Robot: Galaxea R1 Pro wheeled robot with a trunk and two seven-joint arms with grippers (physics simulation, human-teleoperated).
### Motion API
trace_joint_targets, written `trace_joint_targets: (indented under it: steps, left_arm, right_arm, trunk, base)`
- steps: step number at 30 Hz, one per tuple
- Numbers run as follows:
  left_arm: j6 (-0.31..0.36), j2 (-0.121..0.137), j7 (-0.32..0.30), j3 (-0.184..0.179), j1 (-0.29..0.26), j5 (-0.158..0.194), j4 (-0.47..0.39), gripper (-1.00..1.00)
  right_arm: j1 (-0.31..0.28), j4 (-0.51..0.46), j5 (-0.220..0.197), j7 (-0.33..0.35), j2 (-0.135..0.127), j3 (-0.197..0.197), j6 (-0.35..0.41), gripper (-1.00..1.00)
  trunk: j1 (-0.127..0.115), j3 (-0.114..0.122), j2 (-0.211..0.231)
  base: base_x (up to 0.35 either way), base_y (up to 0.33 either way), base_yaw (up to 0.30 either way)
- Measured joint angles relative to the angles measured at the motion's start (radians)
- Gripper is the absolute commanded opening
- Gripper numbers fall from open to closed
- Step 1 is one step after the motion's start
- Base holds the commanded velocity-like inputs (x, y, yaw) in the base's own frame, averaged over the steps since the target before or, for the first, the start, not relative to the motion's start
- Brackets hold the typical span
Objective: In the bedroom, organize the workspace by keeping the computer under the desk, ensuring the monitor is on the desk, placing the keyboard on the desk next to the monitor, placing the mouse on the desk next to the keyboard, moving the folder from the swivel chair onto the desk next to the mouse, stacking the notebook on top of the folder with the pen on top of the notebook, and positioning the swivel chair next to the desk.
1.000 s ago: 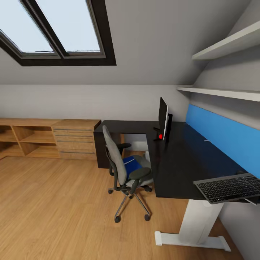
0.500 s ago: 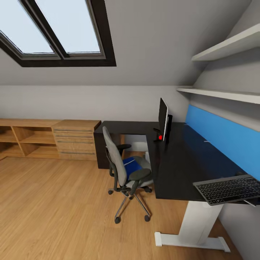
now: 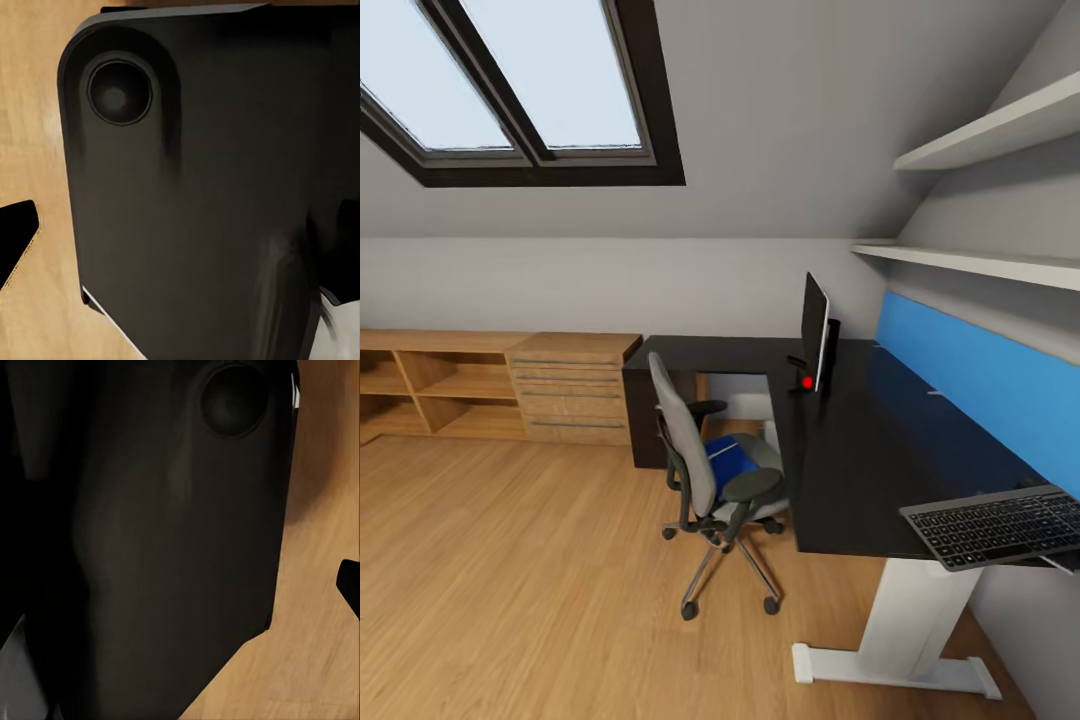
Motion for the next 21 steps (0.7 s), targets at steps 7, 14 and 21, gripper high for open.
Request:
trace_joint_targets:
  steps: [7,14,21]
  left_arm:
    - [-0.006,-0.001,0.0,0.0,0.0,0.0,0.0,1.0]
    - [-0.006,-0.001,0.0,-0.001,0.0,0.0,0.0,1.0]
    - [-0.079,0.002,0.001,0.0,0.0,0.0,-0.001,1.0]
  right_arm:
    - [0.0,0.001,0.002,-0.001,-0.001,0.002,0.0,1.0]
    - [0.0,0.001,0.002,0.0,-0.002,0.0,0.0,1.0]
    - [0.0,-0.015,0.001,-0.001,-0.003,-0.001,-0.01,1.0]
  trunk:
    - [0.0,0.0,0.0]
    - [0.0,0.0,0.0]
    - [0.0,0.0,0.0]
  base:
    - [0.0,0.248,0.0]
    - [0.086,0.097,0.0]
    - [0.109,0.065,0.0]
